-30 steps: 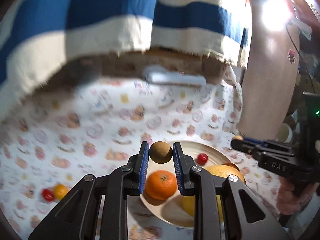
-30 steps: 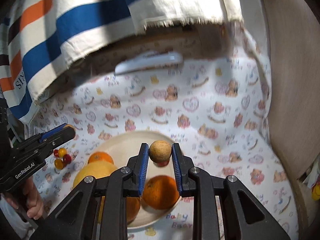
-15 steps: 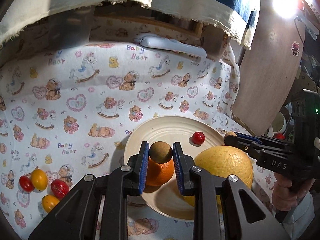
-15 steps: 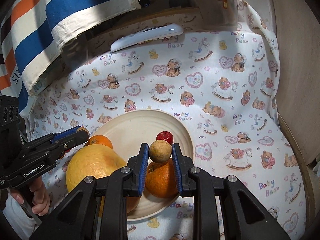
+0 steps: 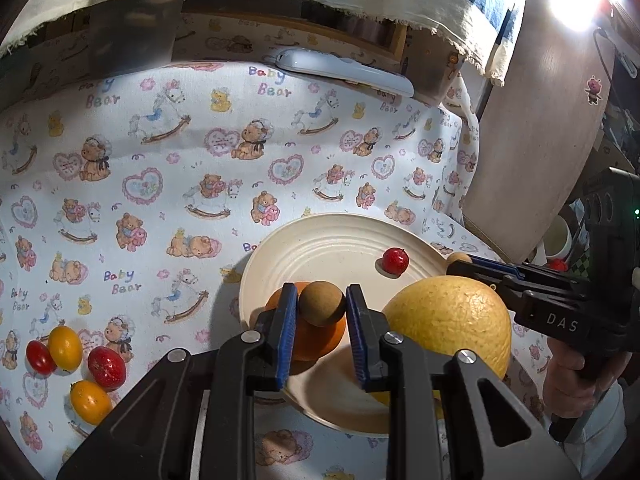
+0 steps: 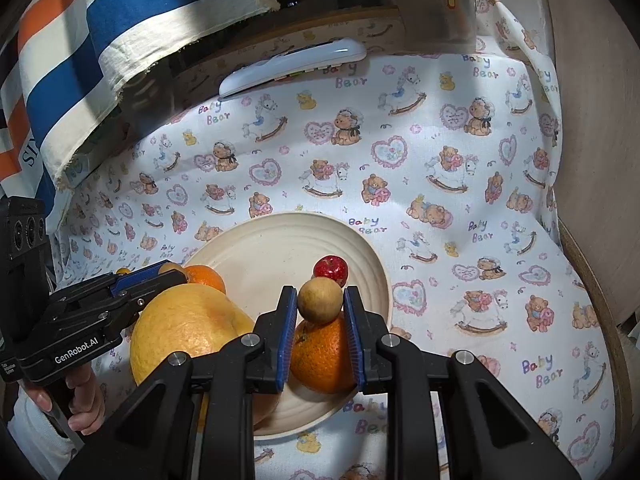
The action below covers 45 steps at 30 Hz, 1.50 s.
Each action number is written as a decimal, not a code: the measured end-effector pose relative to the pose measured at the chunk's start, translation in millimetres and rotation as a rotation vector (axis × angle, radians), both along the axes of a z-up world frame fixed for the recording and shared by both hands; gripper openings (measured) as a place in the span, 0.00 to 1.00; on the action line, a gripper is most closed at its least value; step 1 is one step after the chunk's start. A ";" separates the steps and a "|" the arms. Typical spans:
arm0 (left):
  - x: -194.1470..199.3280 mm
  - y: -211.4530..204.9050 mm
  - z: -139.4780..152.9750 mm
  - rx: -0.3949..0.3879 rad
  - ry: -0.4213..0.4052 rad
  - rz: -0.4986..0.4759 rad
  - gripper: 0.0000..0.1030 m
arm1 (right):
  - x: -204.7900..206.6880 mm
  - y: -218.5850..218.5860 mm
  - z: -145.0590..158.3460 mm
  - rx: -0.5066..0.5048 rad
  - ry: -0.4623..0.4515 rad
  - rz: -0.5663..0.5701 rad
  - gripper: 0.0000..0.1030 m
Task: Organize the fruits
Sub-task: 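Carry both brown fruits onto the plate and open both tools, then move both tools back toward the cherry tomatoes on the cloth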
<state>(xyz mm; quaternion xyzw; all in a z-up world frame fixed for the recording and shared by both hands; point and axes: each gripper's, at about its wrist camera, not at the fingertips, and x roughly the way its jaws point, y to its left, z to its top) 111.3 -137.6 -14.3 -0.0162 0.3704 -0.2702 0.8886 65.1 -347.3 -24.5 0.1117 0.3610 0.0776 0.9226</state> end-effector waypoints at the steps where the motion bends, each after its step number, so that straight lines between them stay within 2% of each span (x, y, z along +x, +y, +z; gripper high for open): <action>1: 0.1 0.5 0.1 0.002 -0.002 0.004 0.28 | -0.1 -0.1 -0.3 -0.002 -0.001 -0.002 0.24; 7: 1.4 6.3 2.5 -0.013 -0.007 0.026 0.45 | -0.1 0.1 -0.9 0.000 -0.002 -0.004 0.24; 12: 0.6 7.3 4.0 -0.008 -0.023 0.039 0.50 | -0.9 0.1 -0.5 0.003 -0.009 -0.005 0.24; 16: -2.6 8.7 7.2 -0.007 -0.049 0.058 0.60 | -4.9 -0.1 3.1 0.007 -0.033 -0.010 0.24; 18: -4.0 9.6 9.4 -0.009 -0.060 0.067 0.64 | -7.2 0.6 5.7 0.003 -0.050 -0.014 0.29; 20: -5.0 10.9 11.2 -0.010 -0.072 0.077 0.66 | -10.4 1.7 8.8 -0.004 -0.072 -0.021 0.39; 23: -7.1 13.6 15.2 -0.004 -0.093 0.094 0.68 | -14.8 3.9 13.0 -0.017 -0.103 -0.023 0.45; 28: -16.3 26.7 31.2 -0.011 -0.156 0.146 0.70 | -21.0 14.0 19.0 -0.055 -0.146 -0.016 0.45; 34: -35.9 48.7 51.0 0.074 -0.282 0.233 0.73 | -29.7 32.9 27.6 -0.090 -0.209 -0.033 0.45; 39: -50.5 79.5 68.6 0.078 -0.328 0.295 0.75 | -41.0 53.5 39.8 -0.112 -0.265 -0.006 0.45; 43: -66.7 102.1 83.6 0.079 -0.397 0.329 0.91 | -53.3 72.3 52.0 -0.130 -0.325 0.004 0.64; 45: -74.3 111.9 88.4 0.078 -0.429 0.345 0.96 | -55.9 83.2 58.6 -0.125 -0.338 0.017 0.64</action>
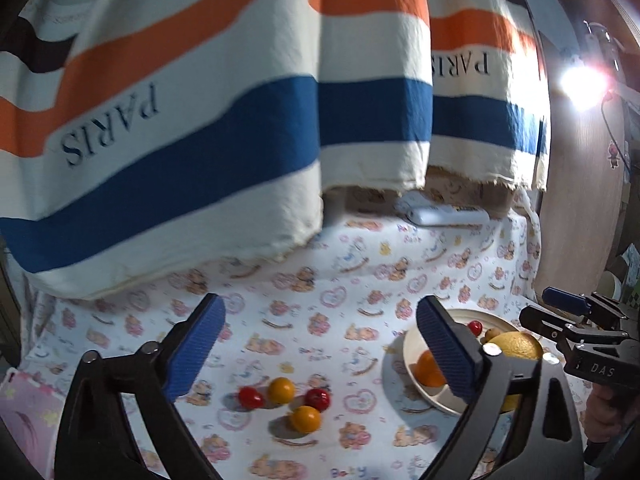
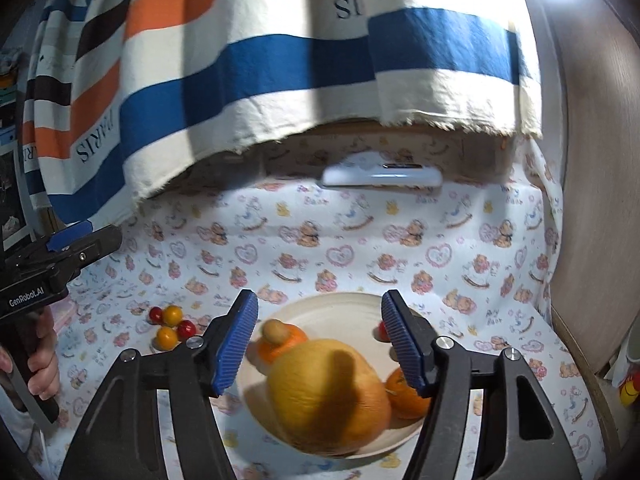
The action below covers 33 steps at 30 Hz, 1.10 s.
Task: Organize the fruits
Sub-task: 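Move both tools back toward the cherry tomatoes on the cloth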
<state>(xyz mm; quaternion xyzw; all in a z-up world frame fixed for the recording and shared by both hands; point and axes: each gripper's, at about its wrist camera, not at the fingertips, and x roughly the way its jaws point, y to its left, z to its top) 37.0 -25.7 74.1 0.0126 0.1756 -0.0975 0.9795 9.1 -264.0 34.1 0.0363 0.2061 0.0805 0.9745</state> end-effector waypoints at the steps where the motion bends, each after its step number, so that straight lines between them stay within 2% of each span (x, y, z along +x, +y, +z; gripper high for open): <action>1: -3.2 4.5 1.6 0.000 -0.012 0.006 0.97 | -0.6 5.5 2.8 0.001 -0.004 0.009 0.65; 4: -10.6 17.4 3.9 0.002 -0.036 0.018 0.99 | -1.7 21.6 10.1 0.015 -0.030 0.014 0.84; 9: -16.0 41.1 0.6 -0.014 -0.048 0.052 0.99 | 1.9 50.6 17.0 0.039 -0.056 0.032 0.85; 14: -15.4 63.3 -7.6 -0.041 -0.078 0.118 0.99 | 14.6 73.7 15.2 0.054 -0.076 -0.027 0.99; 17: -15.6 74.8 -12.1 -0.051 -0.125 0.150 0.99 | 24.8 82.2 12.7 0.035 -0.091 -0.049 0.99; 20: -7.5 83.5 -13.8 -0.072 -0.091 0.108 0.99 | 37.5 94.2 6.9 -0.048 -0.087 -0.081 0.99; 23: -5.2 89.4 -16.0 -0.073 -0.100 0.160 0.99 | 47.6 101.2 -0.5 -0.075 -0.084 -0.085 0.99; 27: 0.7 94.5 -19.9 -0.066 -0.075 0.114 0.99 | 61.8 101.2 -10.0 0.001 -0.032 -0.008 0.98; 30: 3.7 101.1 -24.1 -0.086 -0.054 0.168 0.99 | 64.6 98.7 -15.6 0.085 -0.035 0.028 0.98; 33: 5.4 103.2 -28.6 -0.061 -0.058 0.201 0.99 | 64.5 101.8 -18.7 0.104 -0.051 0.050 0.94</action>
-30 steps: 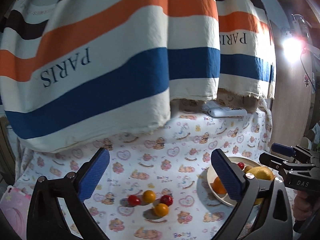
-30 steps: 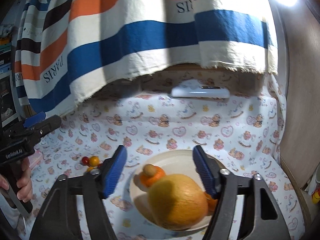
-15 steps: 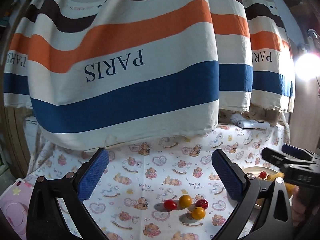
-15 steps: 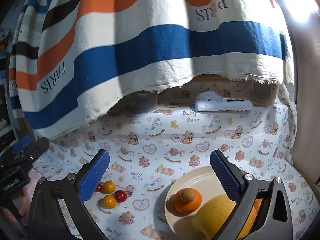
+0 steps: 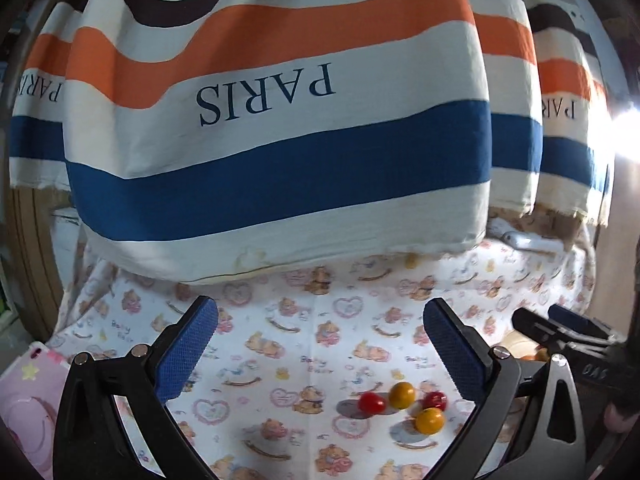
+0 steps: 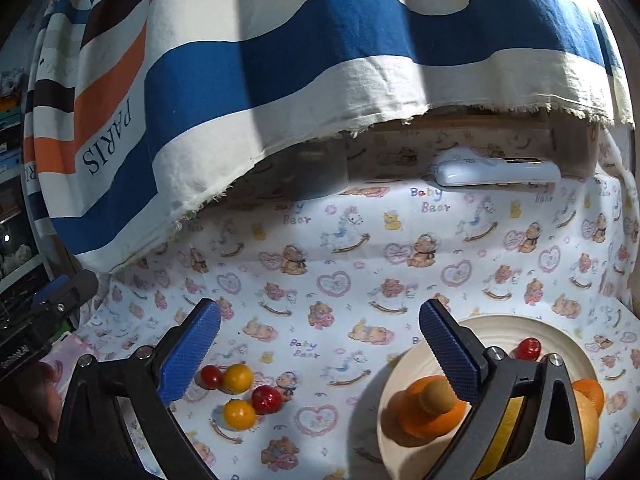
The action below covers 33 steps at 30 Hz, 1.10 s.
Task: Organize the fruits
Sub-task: 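Move both tools back toward the cherry tomatoes on the cloth, then grasp the orange cherry tomato with the right tool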
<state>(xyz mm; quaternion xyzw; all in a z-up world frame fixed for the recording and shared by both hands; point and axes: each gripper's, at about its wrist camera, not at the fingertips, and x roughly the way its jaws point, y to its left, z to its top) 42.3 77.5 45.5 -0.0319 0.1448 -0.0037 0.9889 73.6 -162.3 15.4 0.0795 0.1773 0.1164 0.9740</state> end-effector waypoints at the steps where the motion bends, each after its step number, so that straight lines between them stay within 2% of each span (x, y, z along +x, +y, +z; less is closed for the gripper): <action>1: -0.1 -1.0 -1.6 0.015 -0.003 0.009 0.98 | 0.3 2.8 -1.4 -0.009 -0.004 0.015 0.89; 4: -0.4 -6.6 -6.3 0.045 -0.012 -0.005 0.95 | -0.6 7.7 -6.7 -0.027 -0.019 0.055 0.84; 10: -1.6 -19.6 -14.1 0.099 -0.017 -0.051 0.95 | -2.1 11.9 -16.4 -0.009 0.001 0.132 0.84; 15: -2.5 -24.7 -19.3 0.116 -0.005 -0.068 0.95 | -9.1 19.2 -18.3 -0.045 -0.017 0.167 0.84; 16: -2.7 -25.2 -20.2 0.117 -0.002 -0.069 0.99 | -11.0 20.6 -18.1 -0.053 -0.024 0.172 0.84; 22: 1.0 -26.4 -27.2 0.115 0.027 -0.061 1.00 | -15.5 33.0 -18.7 -0.125 -0.035 0.198 0.84; 26: 2.1 -19.3 -27.0 0.084 0.030 -0.038 1.00 | -8.2 41.1 -24.5 -0.182 0.042 0.250 0.84; 27: 2.9 -17.9 -27.1 0.080 0.034 -0.028 1.00 | -4.8 42.3 -26.9 -0.182 0.071 0.277 0.82; 29: 3.3 -18.1 -27.2 0.083 0.035 -0.024 0.99 | 3.7 45.0 -33.8 -0.173 0.148 0.342 0.64; 32: 2.2 -21.4 -26.7 0.102 0.030 -0.020 1.00 | 14.8 47.7 -45.1 -0.146 0.252 0.424 0.49; 33: 2.7 -21.8 -26.3 0.106 0.031 -0.015 1.00 | 16.7 48.7 -47.6 -0.142 0.270 0.444 0.48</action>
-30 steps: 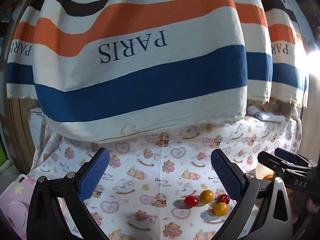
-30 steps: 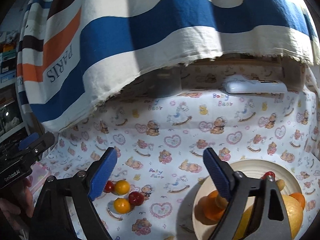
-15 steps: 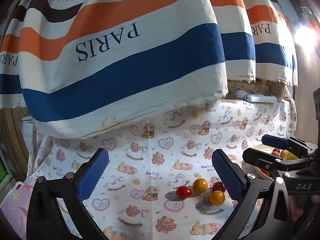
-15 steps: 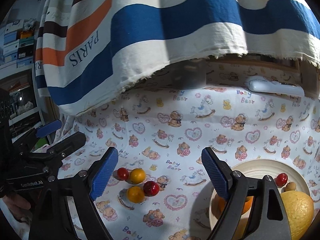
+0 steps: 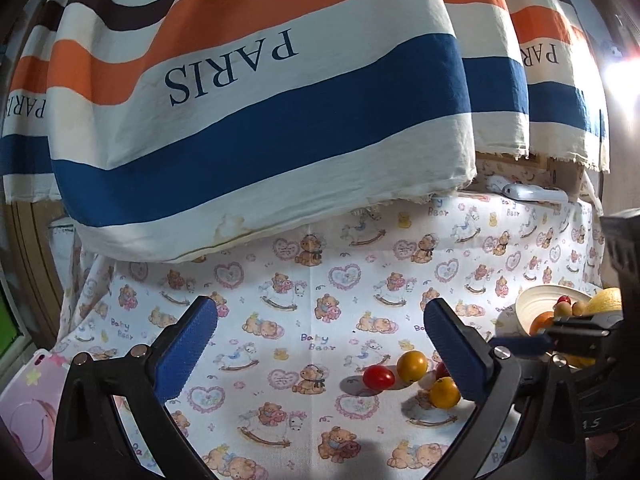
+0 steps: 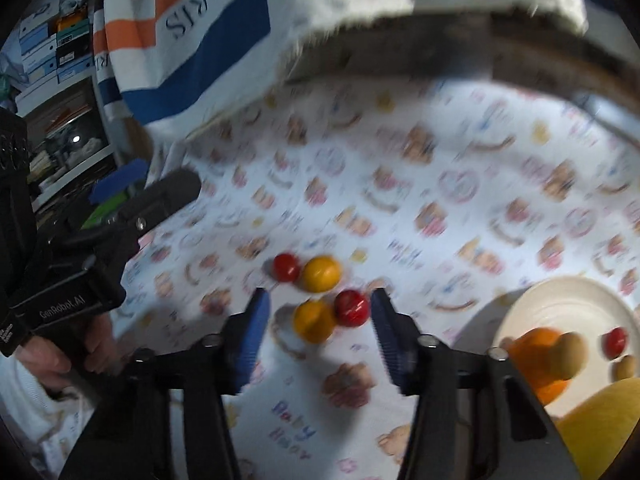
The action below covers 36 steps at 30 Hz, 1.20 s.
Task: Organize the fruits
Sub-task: 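Grasp the orange cherry tomato with the right tool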
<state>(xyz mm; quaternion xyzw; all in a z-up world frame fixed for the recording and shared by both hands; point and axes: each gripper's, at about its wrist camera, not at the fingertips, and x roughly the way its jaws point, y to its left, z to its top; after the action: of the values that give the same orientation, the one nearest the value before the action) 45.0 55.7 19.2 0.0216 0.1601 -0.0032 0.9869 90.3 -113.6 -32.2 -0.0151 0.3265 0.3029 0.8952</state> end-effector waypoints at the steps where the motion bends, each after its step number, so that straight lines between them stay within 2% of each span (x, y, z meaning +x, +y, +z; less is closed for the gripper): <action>1: 0.1 0.1 0.2 0.000 0.000 0.003 1.00 | 0.7 1.4 -1.5 -0.003 0.008 0.013 0.46; 4: 1.5 3.4 0.0 -0.014 0.006 0.012 0.99 | -0.2 9.3 -4.6 -0.031 0.018 0.037 0.43; 7: 1.9 6.0 0.0 -0.025 0.008 0.029 0.99 | 1.8 21.3 -12.5 -0.114 0.047 0.034 0.42; 13: 0.9 2.1 -0.1 -0.009 0.005 0.019 0.99 | 7.0 31.2 -21.5 -0.191 0.077 0.026 0.35; 18: 2.2 3.0 -0.3 -0.013 0.012 0.024 0.99 | 9.6 35.5 -21.3 -0.207 0.062 0.015 0.34; 22: 2.1 3.8 -0.7 -0.014 0.013 0.024 1.00 | 19.4 45.3 -26.2 -0.223 0.101 0.011 0.33; 23: 2.0 3.7 -1.0 -0.013 0.014 0.024 1.00 | 20.5 46.5 -26.3 -0.227 0.102 0.006 0.29; 27: 1.8 3.8 -2.2 -0.011 0.015 0.022 0.99 | 21.4 42.6 -23.6 -0.186 0.101 -0.020 0.28; 31: 2.9 3.5 -3.9 -0.014 0.024 0.015 0.99 | 13.8 28.6 -13.2 -0.129 0.045 -0.066 0.28; 34: 5.3 4.5 -5.5 -0.021 0.040 0.008 0.99 | 4.7 19.6 -2.0 -0.108 -0.043 -0.144 0.28; 36: 11.2 5.7 -7.6 -0.020 0.083 0.004 0.99 | -0.2 16.4 4.5 -0.135 -0.109 -0.204 0.28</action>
<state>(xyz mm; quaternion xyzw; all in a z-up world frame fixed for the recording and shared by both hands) 56.3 61.5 11.6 0.0113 0.2010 -0.0039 0.9795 90.1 -97.2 -27.7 -0.0584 0.2967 0.1862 0.9348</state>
